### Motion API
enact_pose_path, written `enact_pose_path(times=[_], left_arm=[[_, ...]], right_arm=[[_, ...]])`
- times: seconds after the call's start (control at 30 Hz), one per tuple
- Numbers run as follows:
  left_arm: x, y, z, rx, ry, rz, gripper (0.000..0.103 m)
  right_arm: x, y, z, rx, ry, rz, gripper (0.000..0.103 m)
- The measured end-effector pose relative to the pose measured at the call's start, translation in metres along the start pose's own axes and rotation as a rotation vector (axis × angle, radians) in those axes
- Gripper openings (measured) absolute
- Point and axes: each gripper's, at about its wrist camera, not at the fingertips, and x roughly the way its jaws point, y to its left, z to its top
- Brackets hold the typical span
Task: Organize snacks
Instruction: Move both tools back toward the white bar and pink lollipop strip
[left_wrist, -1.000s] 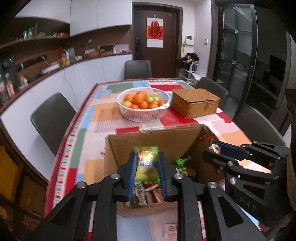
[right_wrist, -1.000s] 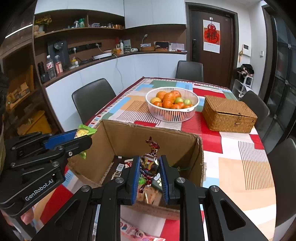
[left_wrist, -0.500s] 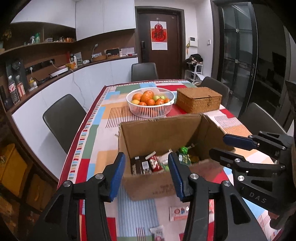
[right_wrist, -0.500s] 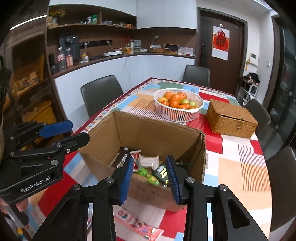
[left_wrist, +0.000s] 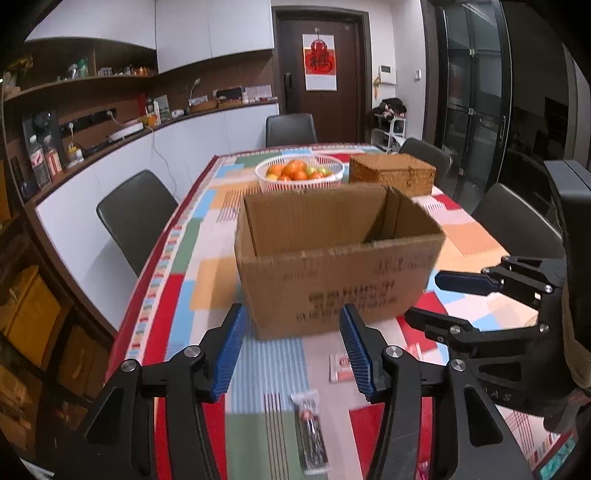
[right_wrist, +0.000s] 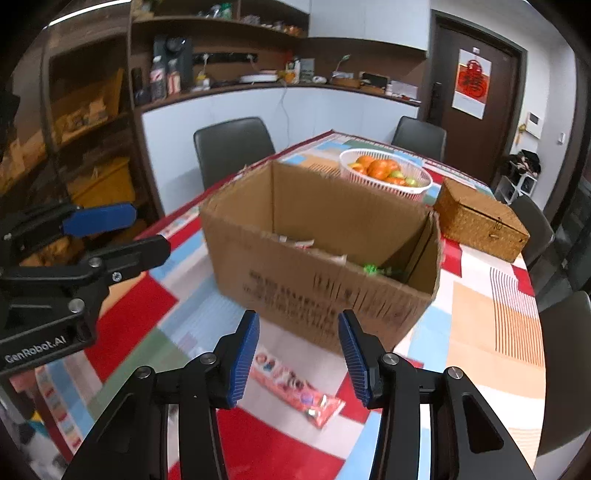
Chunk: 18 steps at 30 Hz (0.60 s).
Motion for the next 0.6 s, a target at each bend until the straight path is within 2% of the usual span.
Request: enact_pose_path(times=[0.6], left_arm=[[0.048, -0.011, -0.076, -0.040, 0.257, -0.035, 0.052]], right_arm=[[0.044, 0.015, -0.057, -0.155, 0.221, 0.045, 0.046]])
